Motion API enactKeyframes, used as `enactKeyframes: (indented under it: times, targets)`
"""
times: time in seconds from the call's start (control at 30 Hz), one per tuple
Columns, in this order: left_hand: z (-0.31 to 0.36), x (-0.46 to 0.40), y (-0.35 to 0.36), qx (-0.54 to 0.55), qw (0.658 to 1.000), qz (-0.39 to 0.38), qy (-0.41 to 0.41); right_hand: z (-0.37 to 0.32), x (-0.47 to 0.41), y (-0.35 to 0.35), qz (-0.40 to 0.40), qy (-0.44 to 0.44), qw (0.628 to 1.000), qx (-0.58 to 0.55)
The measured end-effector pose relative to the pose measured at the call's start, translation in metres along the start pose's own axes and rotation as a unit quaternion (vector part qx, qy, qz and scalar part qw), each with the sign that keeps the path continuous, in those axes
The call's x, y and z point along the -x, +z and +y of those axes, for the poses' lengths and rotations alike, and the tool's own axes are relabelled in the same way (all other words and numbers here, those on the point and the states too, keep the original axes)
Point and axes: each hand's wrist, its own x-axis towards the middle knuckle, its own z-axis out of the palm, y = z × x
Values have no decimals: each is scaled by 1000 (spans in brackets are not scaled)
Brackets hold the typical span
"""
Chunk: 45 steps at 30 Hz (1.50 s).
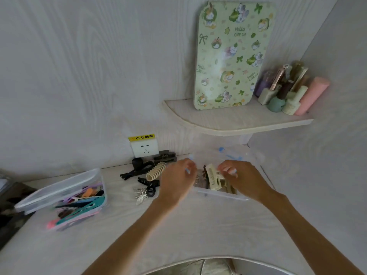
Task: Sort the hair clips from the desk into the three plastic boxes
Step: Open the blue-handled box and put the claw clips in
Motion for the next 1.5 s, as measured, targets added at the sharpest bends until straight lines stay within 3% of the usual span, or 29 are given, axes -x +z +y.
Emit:
enactKeyframes:
  times: [0.13,0.2,0.27,0.33,0.43,0.67,0.87,0.97,1.07,1.13,1.2,1.27,1.33,1.4,1.5]
  targets:
    - [-86,35,-24,9,987,110,-114,-50,-18,42,-14,-86,996,-15]
    - [-125,47,-23,5,987,78,-139,-75,-32,70,-21,-147,989,16]
    - [-149,59,-21,-39,990,-20,-133,-92,-48,101,-54,-193,975,97]
    - [-160,69,-19,-57,989,-69,-116,-100,-62,128,-104,-204,957,179]
    - [-164,81,-21,-53,992,-18,-115,-99,-71,152,-147,-174,949,218]
    - [-183,108,-33,-71,988,-6,-136,-96,-60,168,-73,-224,934,271]
    - [-185,110,-45,-37,993,1,-112,-84,-30,155,-138,-141,968,154]
    - [-172,109,-52,4,997,35,-64,-82,-15,143,-94,-111,985,91]
    - [-148,104,-56,68,994,83,-26,-90,10,120,-57,-79,994,-47]
    - [-126,95,-57,103,988,112,-6,-90,26,96,-1,-60,992,-107]
    - [-100,78,-52,123,984,128,16,-77,31,68,107,-14,984,-144]
    - [-73,59,-41,125,984,126,34,-52,24,40,212,60,963,-153]
    - [-46,38,-26,95,989,105,52,-24,13,20,261,143,947,-124]
    - [-22,19,-7,41,994,78,70,0,4,13,243,197,946,-81]
    - [-4,0,20,-14,997,30,72,21,-4,17,147,222,963,-43]
